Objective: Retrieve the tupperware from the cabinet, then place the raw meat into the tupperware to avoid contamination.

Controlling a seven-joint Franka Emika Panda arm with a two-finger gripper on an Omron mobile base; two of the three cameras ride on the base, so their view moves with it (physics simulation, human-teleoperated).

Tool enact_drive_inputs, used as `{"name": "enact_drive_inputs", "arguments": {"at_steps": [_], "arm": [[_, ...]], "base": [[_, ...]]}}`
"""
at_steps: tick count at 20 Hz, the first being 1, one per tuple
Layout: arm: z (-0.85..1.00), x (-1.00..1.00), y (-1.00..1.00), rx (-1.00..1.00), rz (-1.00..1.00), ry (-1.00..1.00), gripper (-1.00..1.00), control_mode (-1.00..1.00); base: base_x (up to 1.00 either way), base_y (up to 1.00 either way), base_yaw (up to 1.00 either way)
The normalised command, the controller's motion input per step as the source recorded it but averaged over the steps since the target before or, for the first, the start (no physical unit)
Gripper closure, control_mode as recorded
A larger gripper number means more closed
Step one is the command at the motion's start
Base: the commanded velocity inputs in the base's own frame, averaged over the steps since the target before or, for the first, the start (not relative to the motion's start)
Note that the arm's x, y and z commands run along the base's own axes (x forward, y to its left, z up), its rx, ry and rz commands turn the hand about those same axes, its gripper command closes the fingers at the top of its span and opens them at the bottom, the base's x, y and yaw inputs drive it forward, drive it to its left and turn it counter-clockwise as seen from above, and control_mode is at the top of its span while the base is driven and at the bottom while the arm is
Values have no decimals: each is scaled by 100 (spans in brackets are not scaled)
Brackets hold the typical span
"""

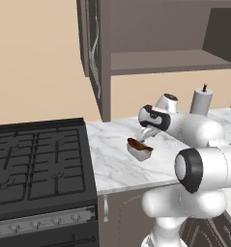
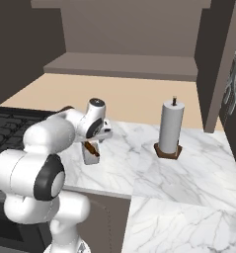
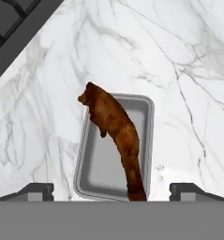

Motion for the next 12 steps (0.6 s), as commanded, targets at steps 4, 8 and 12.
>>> {"name": "enact_drive_inputs", "arguments": {"at_steps": [4, 8, 12], "arm": [[6, -97, -17, 4, -1, -3, -100, -100], [-23, -99, -5, -1, 0, -4, -100, -100], [-26, -96, 0, -2, 1, -8, -100, -100]], "base": [[0, 0, 0], [0, 0, 0], [0, 0, 0]]}}
